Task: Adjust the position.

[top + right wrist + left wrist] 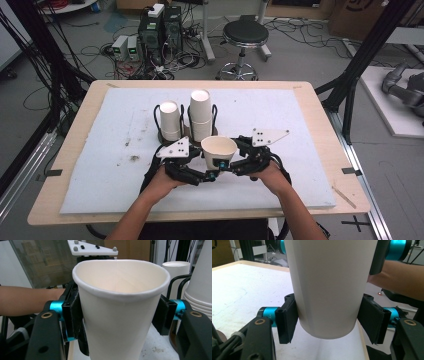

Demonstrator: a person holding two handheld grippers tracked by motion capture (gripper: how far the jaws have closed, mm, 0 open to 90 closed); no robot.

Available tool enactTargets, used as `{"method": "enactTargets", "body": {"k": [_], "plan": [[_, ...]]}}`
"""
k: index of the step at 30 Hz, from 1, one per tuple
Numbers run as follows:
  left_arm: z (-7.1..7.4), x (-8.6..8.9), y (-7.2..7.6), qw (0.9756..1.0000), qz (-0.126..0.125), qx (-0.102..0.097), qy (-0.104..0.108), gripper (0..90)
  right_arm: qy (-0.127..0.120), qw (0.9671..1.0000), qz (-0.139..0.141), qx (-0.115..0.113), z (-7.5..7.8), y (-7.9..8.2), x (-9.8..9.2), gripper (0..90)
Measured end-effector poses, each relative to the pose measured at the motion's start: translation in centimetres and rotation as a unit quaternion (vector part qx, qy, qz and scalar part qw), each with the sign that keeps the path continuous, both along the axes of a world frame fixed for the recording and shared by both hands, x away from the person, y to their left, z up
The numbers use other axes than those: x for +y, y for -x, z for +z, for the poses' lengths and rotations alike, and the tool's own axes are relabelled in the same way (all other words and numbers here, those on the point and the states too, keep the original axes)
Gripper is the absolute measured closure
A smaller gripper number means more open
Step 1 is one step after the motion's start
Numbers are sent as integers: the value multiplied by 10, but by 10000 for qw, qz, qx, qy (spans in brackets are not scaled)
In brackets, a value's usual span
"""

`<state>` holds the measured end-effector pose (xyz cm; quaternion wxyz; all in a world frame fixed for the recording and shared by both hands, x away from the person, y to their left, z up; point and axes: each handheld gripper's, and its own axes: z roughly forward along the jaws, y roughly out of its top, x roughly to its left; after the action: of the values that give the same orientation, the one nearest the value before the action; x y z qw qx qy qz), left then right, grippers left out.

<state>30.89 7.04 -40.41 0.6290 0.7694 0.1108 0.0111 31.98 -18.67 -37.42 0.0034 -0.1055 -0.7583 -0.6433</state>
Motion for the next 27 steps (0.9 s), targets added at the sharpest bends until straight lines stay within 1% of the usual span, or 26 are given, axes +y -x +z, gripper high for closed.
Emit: {"method": "enactTargets", "body": {"k": [3,4,5,6,7,8,9,10,12,13,15,16,17,18,19,22,26,27], "plan": [[-1,0,0,10000,69,23,9,341,51,10000,-34,-77,1,0,-1,368],[-1,0,0,10000,69,23,9,322,51,10000,-34,-77,1,0,-1,368],[-1,1,0,9999,146,54,-3,305,96,9998,-86,-165,1,0,-2,371],[-1,1,0,9999,146,54,-3,290,96,9998,-86,-165,1,0,-2,371],[-1,4,0,9997,228,73,-18,274,123,9997,-129,-173,1,0,-4,372],[-1,4,0,9997,228,73,-18,266,123,9997,-129,-173,1,0,-4,372],[-1,8,0,9995,307,89,-5,259,108,9996,-164,-185,2,-1,-5,372],[-1,8,0,9995,307,89,-5,253,112,9995,-195,-202,2,-1,-6,372],[-1,16,0,9988,469,111,24,239,132,9993,-265,-225,2,-2,-7,372],[-1,16,0,9988,469,111,24,228,132,9993,-265,-225,2,-2,-7,372],[-1,23,0,9983,570,105,39,223,150,9992,-307,-225,2,-3,-8,372],[0,27,0,9979,628,125,60,219,199,9989,-355,-245,2,-4,-8,372],[0,35,0,9973,724,114,77,219,216,9987,-373,-261,1,-4,-8,372],[0,35,0,9973,724,114,77,219,216,9987,-373,-261,1,-4,-8,372],[1,39,0,9969,771,110,86,219,239,9986,-387,-270,1,-5,-8,372],[2,53,-1,9952,969,76,85,219,276,9983,-432,-284,1,-5,-8,372],[1,63,0,9938,1101,73,118,219,318,9978,-498,-297,1,-6,-9,372],[-1,68,1,9929,1180,76,137,219,318,9976,-521,-315,1,-6,-9,373]]}}
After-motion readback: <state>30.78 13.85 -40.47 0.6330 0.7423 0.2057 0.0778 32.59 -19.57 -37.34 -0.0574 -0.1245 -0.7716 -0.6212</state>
